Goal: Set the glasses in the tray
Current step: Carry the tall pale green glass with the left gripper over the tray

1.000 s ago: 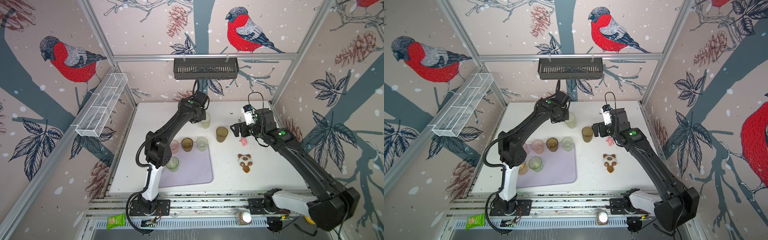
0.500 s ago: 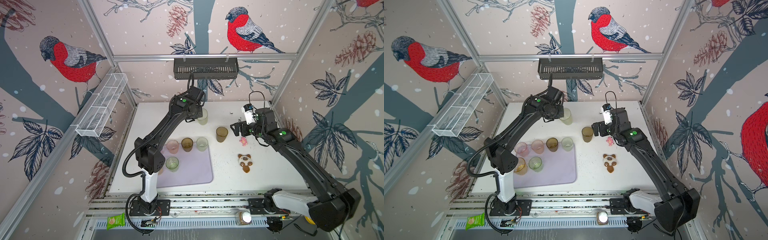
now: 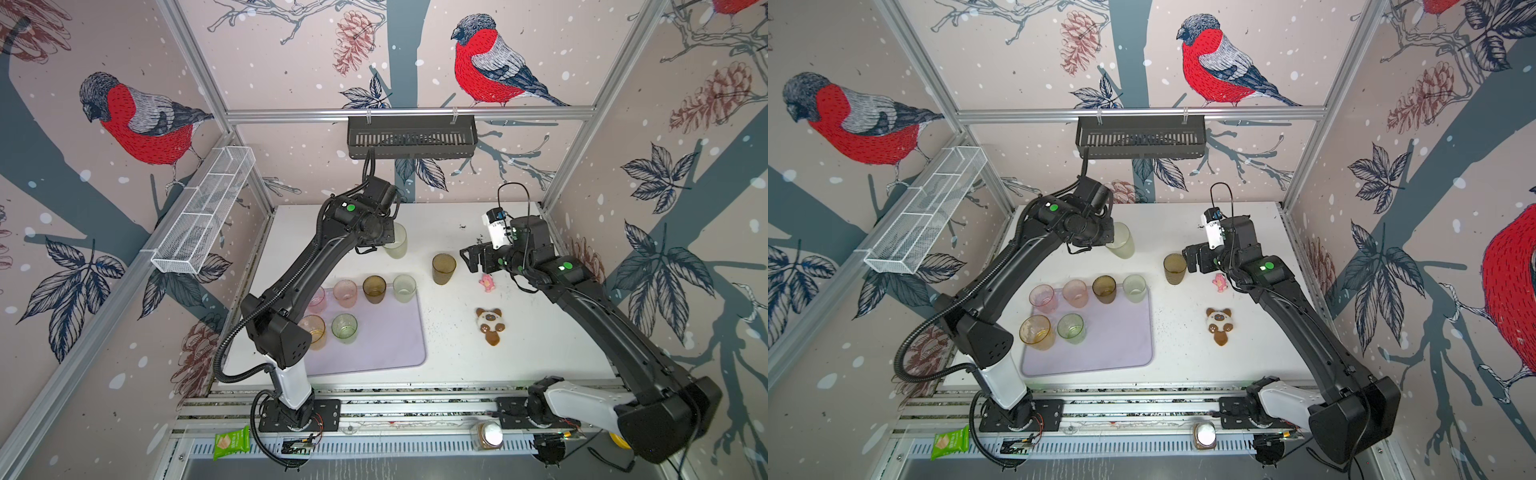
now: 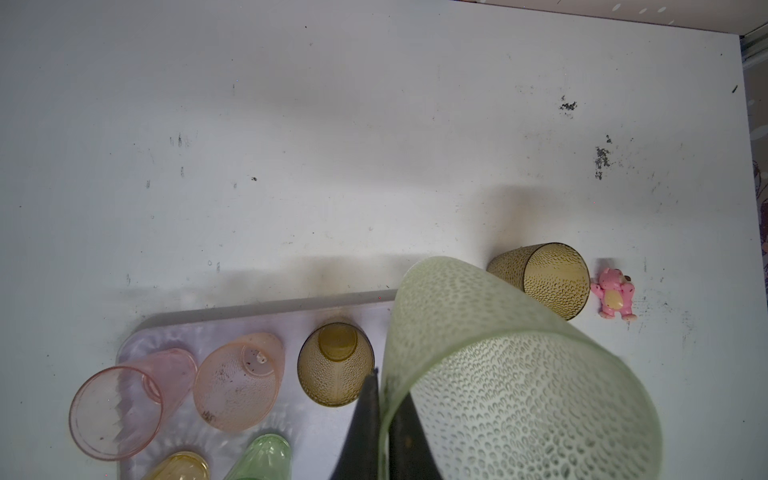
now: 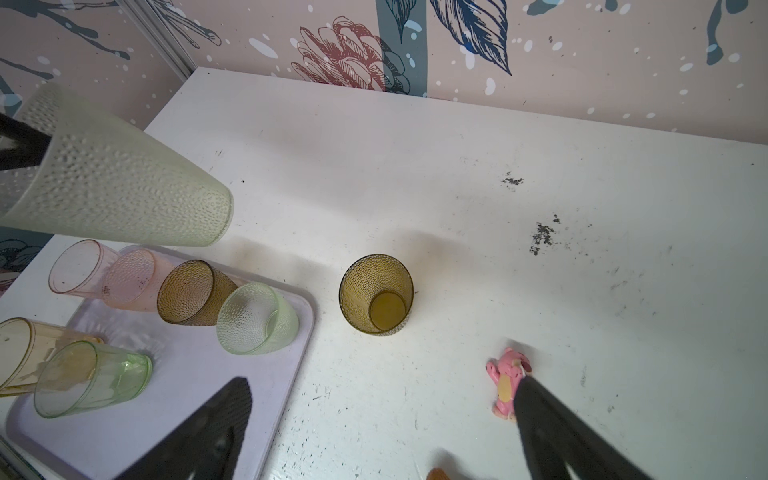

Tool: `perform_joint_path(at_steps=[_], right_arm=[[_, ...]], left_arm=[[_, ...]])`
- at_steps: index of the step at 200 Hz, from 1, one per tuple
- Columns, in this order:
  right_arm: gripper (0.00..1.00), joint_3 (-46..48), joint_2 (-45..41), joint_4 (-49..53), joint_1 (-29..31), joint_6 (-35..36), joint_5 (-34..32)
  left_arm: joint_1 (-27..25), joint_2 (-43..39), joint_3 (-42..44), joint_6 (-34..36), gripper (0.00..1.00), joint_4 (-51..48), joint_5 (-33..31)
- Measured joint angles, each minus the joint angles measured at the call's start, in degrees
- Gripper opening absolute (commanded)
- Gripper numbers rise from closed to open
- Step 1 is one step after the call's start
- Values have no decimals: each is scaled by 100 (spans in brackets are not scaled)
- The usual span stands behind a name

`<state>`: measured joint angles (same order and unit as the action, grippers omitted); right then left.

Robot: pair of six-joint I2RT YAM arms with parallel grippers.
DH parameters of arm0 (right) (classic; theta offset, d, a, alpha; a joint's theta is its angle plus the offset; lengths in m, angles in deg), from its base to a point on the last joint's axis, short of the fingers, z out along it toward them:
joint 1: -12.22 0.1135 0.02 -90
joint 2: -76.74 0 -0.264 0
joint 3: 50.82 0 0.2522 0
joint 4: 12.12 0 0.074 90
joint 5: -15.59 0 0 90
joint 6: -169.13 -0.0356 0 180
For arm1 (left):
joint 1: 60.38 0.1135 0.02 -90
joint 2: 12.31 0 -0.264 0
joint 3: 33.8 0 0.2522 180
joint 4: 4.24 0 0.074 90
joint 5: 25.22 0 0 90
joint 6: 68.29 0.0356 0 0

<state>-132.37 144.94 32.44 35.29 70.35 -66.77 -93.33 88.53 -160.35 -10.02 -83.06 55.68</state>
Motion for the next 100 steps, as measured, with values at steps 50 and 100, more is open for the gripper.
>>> perform_joint_path(at_steps=[50, 100], right_arm=[[100, -13, 0, -2, 87, -2, 48], [100, -9, -9, -2, 232, -4, 66]], left_arm=[[-129, -592, 612, -136, 0, -79, 11], [-258, -1193, 1270, -306, 0, -181, 17]])
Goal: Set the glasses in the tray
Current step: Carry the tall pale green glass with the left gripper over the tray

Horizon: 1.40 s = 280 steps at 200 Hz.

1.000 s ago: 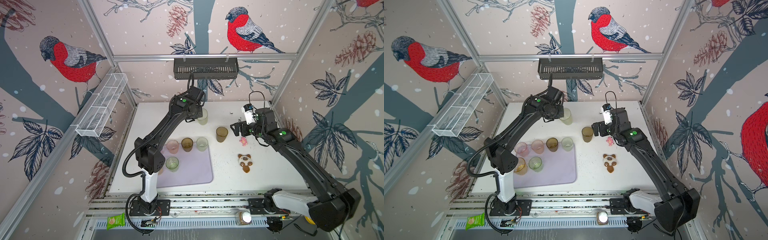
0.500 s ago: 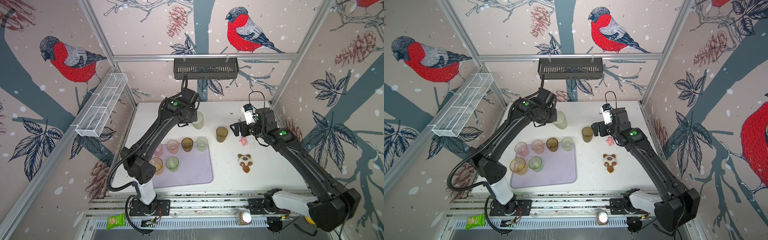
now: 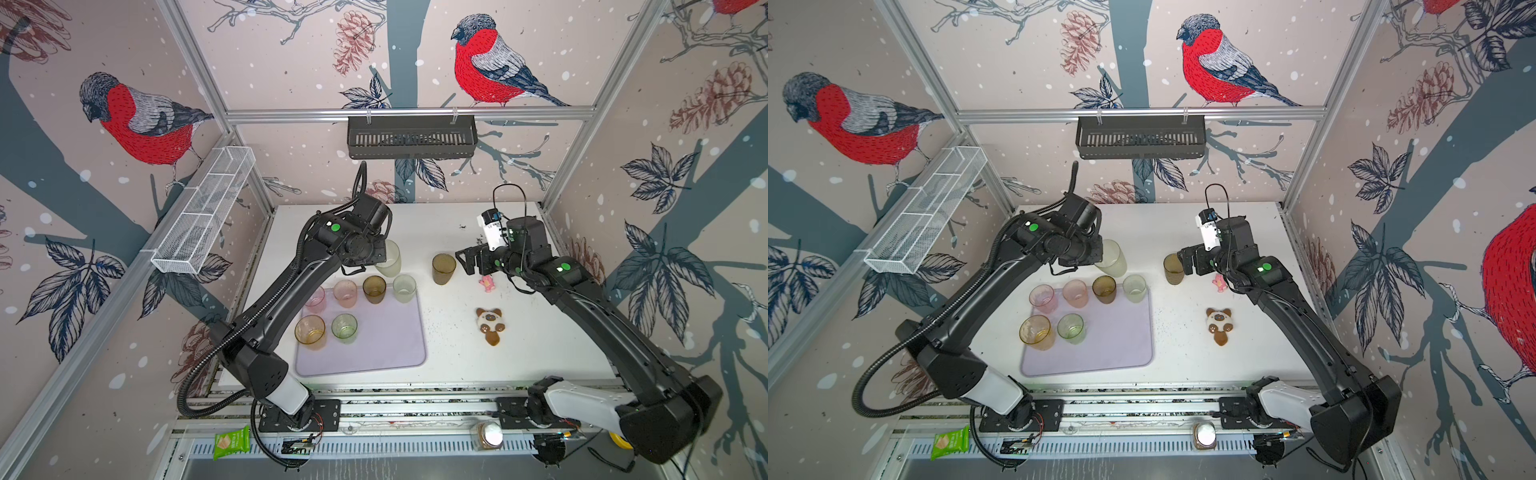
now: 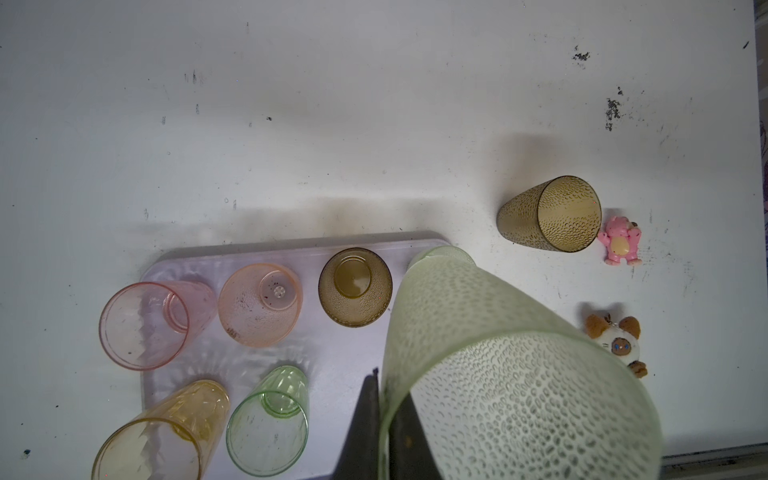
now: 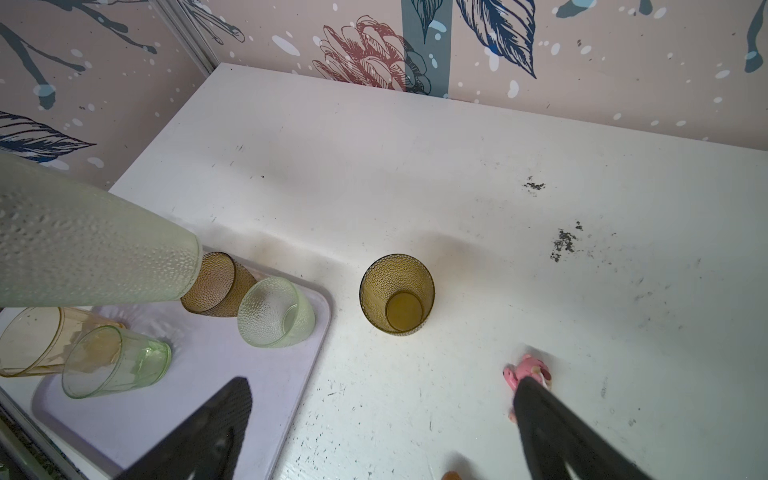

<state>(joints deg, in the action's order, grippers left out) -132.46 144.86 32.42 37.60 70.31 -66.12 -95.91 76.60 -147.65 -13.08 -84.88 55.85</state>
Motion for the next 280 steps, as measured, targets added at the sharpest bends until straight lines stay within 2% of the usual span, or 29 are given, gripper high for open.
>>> perform_joint_path(at_steps=[53, 172, 280], right_arm=[[100, -2, 48, -4, 127, 0, 20], [100, -35, 140, -79, 229, -7, 17], [100, -35, 129, -87, 251, -7, 17]], left_arm=[[-131, -490, 691, -127, 0, 44, 149], [-328, -1005, 2004, -286, 0, 448, 286], [-566, -1034, 2544, -380, 0, 671, 116]])
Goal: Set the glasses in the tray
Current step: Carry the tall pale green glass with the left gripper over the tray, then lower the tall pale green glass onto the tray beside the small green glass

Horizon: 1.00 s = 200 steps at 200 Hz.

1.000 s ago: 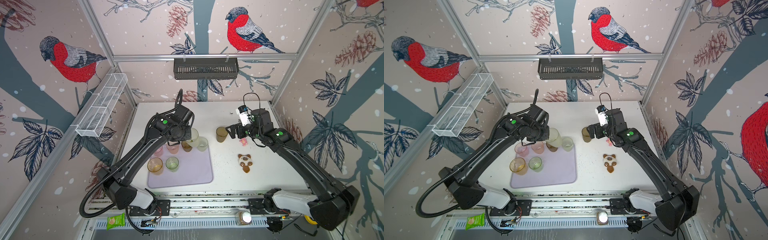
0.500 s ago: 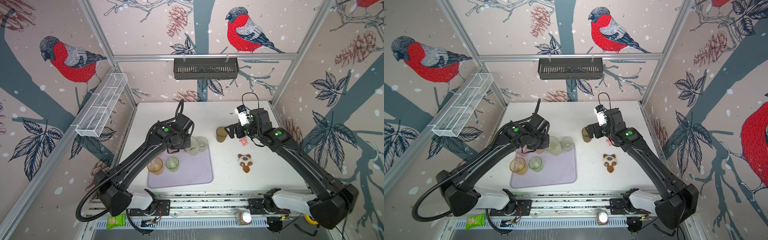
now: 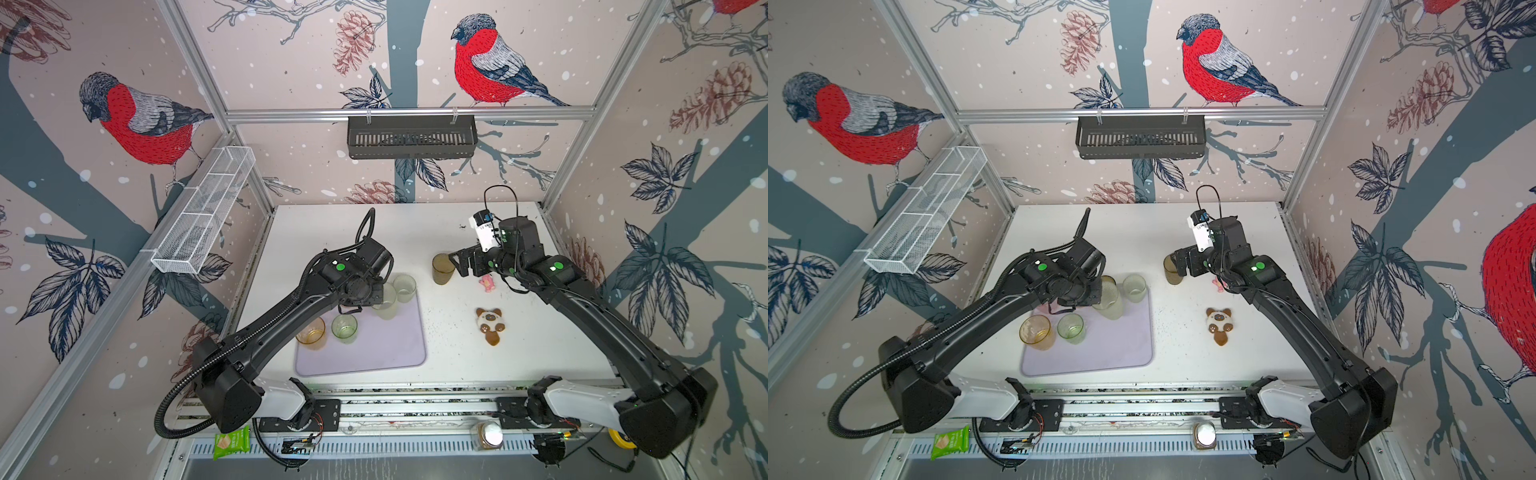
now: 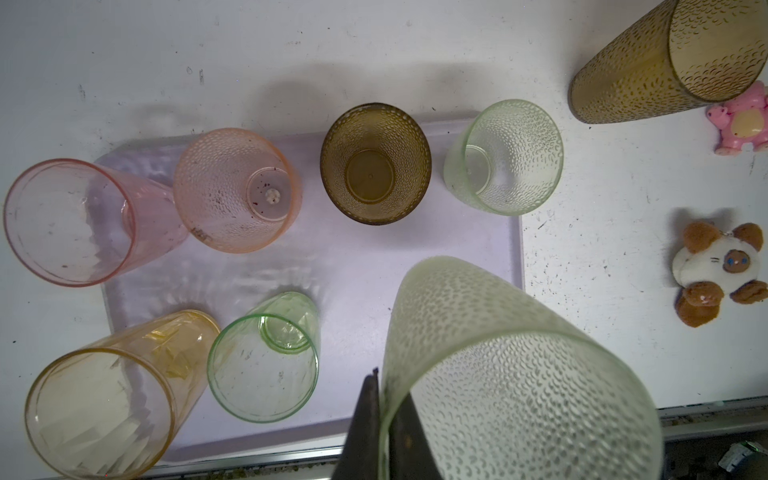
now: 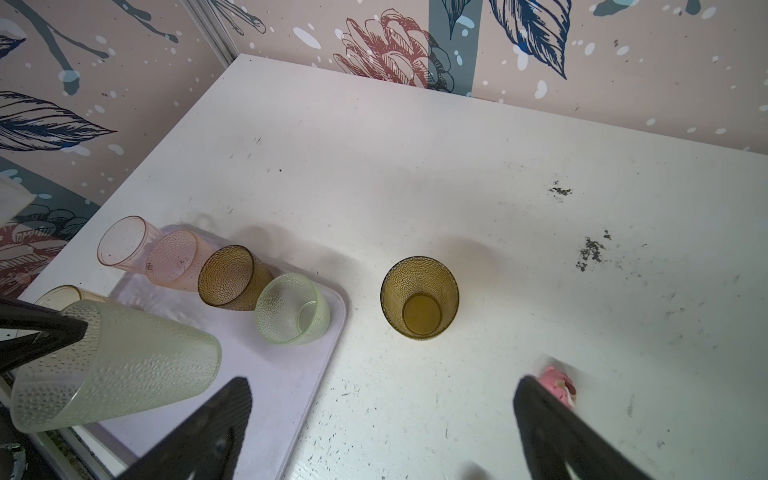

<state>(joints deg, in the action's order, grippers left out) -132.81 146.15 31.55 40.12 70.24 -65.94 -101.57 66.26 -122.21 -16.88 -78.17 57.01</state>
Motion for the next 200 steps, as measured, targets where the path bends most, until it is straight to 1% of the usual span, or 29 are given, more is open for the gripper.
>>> perform_joint_path(at_steps=[200], right_arm=[[100, -11, 24, 2, 92, -15, -61]], left_arm=[[-59, -192, 743, -50, 0, 297, -186]])
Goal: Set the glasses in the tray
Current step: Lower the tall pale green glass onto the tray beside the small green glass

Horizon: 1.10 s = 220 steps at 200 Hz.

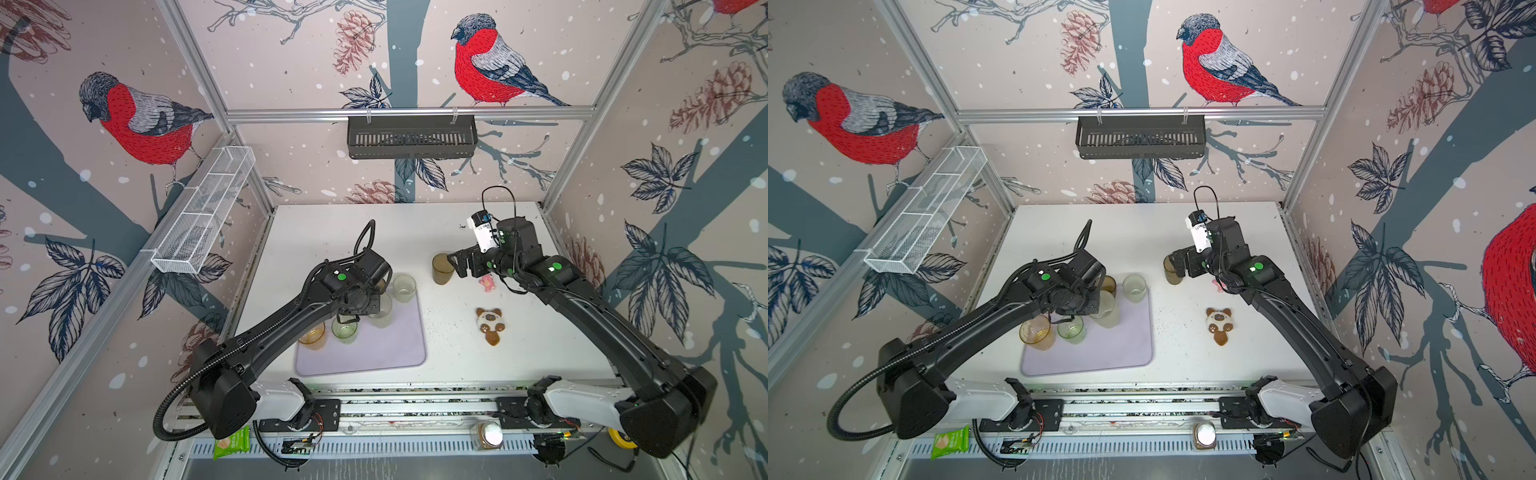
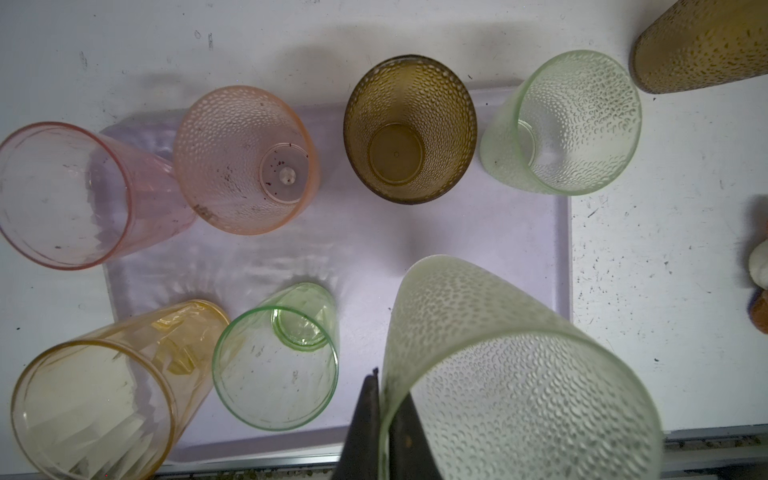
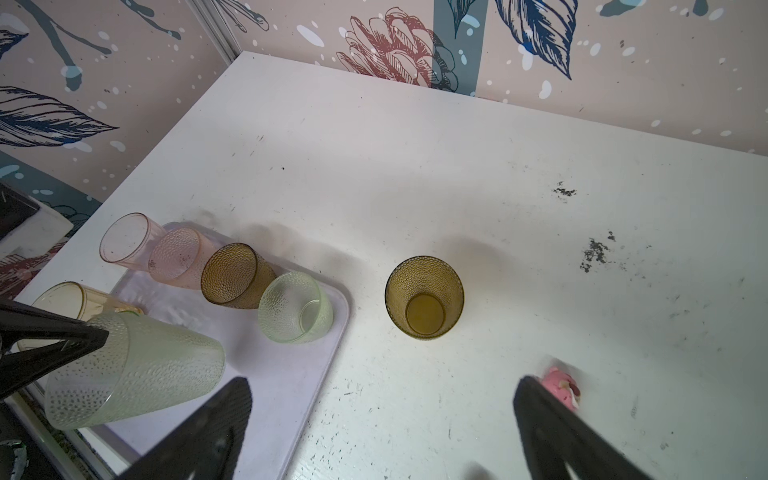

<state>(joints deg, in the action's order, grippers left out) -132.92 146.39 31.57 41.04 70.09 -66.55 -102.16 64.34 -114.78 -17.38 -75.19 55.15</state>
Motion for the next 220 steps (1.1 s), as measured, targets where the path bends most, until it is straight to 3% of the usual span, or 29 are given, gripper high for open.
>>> perform_joint_path(at_steps=[220], right_arm=[[100, -120, 105, 4, 26, 0, -46]], left_arm=[[-7, 85, 638, 17, 0, 310, -105]])
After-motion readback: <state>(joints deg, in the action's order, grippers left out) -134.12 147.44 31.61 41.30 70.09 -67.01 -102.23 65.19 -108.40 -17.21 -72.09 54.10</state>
